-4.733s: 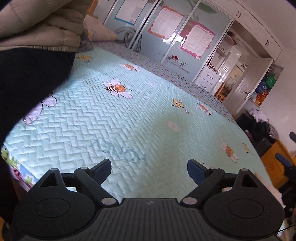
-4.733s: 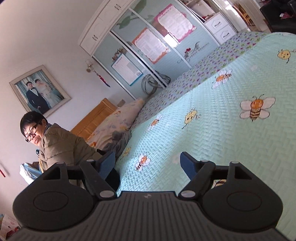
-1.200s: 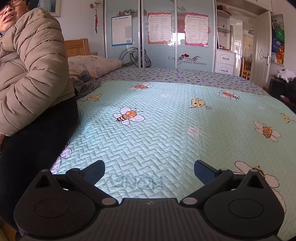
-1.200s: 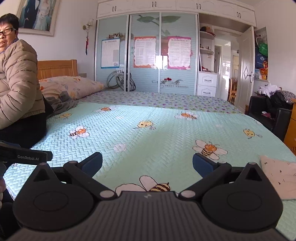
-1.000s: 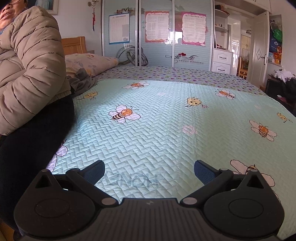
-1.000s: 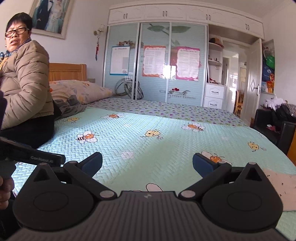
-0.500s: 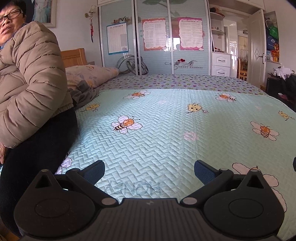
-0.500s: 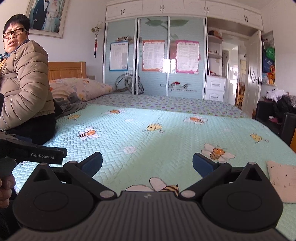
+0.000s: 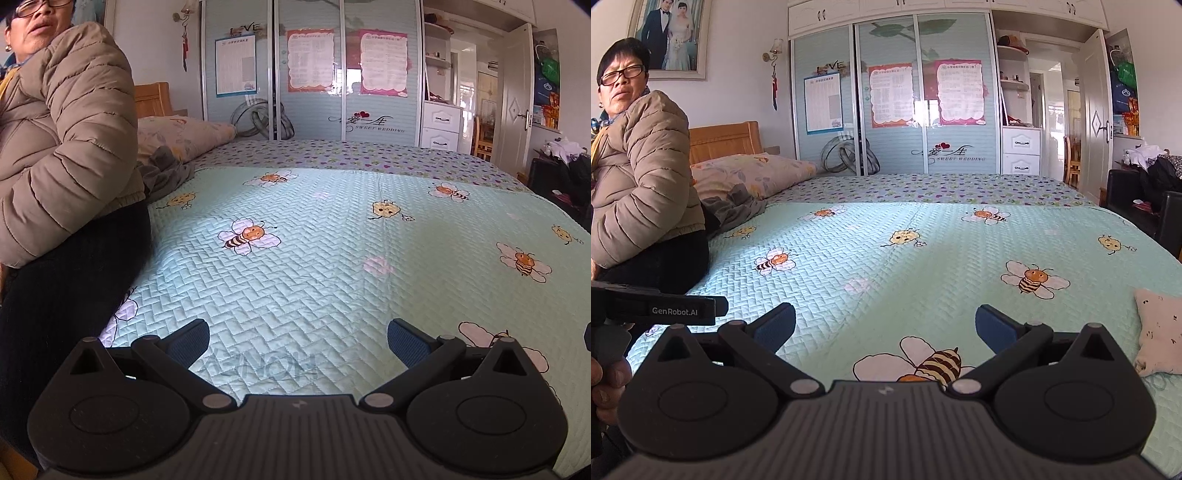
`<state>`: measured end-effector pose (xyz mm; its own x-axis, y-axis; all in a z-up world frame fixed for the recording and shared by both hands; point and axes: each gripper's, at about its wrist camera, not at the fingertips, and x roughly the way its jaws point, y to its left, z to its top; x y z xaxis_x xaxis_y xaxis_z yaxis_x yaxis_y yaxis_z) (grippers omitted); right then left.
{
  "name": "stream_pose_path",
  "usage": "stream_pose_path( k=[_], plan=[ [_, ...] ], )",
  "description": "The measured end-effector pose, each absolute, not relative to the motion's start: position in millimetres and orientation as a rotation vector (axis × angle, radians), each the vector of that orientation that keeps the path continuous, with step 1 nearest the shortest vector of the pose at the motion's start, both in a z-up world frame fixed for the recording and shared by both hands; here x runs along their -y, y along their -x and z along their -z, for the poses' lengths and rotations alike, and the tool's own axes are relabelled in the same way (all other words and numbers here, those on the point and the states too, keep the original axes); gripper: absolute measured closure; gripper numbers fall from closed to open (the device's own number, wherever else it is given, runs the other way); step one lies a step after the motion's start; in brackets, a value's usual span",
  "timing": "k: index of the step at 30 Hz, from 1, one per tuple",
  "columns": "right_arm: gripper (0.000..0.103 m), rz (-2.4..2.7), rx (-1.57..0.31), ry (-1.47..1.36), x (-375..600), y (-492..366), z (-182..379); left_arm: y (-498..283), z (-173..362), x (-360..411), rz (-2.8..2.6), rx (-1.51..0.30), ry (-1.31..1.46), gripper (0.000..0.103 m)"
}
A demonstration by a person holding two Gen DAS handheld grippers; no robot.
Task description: Fold clothes
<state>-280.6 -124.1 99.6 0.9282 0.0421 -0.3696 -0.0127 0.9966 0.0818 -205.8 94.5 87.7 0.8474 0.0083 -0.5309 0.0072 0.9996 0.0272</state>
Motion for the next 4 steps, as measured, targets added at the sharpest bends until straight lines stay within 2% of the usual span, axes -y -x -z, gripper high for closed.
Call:
stream_pose_path(
  k=[4],
  plan=[
    [0.000,-0.027,-0.390,-0.081,124.5,281.9,-99.2,210.2,-90.1,-96.6,-0.005,-0.546,-0.017,0.001]
  ],
)
